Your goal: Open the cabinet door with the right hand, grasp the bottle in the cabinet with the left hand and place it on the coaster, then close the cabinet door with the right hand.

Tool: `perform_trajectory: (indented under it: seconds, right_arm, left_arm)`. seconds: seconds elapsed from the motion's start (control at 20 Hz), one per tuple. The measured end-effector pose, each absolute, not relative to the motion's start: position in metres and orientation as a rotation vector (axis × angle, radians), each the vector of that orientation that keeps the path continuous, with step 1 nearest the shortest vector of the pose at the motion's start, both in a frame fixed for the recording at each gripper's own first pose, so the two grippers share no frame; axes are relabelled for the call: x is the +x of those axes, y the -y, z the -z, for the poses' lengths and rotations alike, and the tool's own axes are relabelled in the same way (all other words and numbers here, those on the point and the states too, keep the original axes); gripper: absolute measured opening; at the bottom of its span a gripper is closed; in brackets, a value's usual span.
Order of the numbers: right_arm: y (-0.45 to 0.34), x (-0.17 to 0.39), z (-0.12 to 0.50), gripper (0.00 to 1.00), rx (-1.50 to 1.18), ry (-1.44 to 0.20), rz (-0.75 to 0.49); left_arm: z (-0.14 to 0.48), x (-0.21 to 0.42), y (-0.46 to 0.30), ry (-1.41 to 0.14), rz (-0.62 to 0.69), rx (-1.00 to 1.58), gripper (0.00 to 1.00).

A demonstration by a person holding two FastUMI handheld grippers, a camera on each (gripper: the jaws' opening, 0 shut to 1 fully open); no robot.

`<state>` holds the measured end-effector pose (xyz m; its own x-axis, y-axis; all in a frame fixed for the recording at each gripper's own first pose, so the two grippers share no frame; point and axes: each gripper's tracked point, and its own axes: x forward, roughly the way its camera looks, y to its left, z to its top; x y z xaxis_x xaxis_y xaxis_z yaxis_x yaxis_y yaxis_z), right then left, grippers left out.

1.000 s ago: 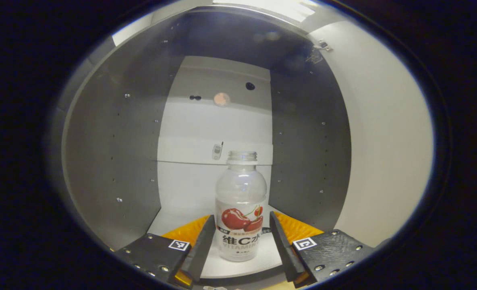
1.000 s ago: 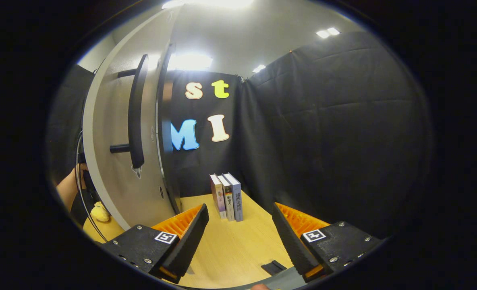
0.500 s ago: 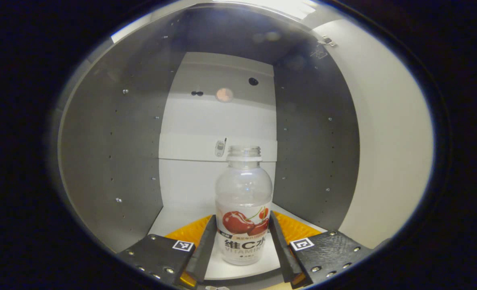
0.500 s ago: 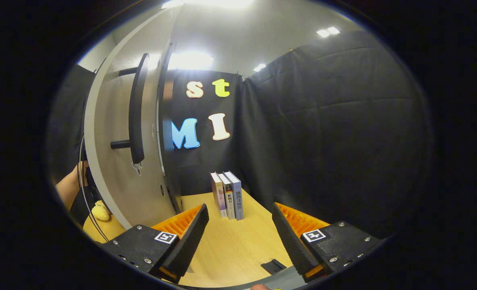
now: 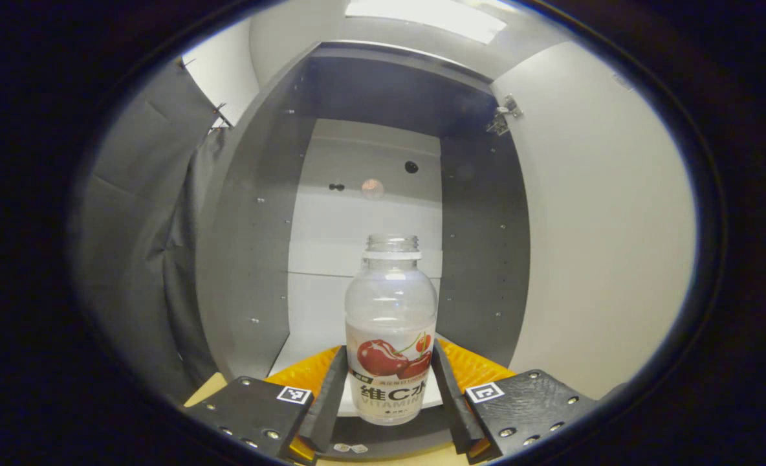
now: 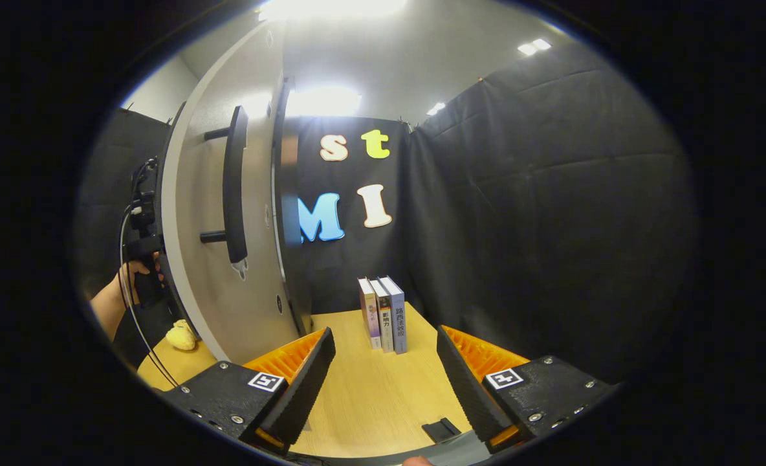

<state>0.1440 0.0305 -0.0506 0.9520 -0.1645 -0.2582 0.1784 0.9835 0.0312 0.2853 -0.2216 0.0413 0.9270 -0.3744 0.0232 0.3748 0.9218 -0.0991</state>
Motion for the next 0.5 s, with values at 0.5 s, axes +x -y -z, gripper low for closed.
perform_trajectory:
  seconds: [0.5]
  right_arm:
    - [-0.035, 0.128, 0.048, 0.97, 0.040, -0.237, 0.058]
  left_arm:
    - [-0.038, 0.201, 0.183, 0.047, 0.306, -0.074, 0.77]
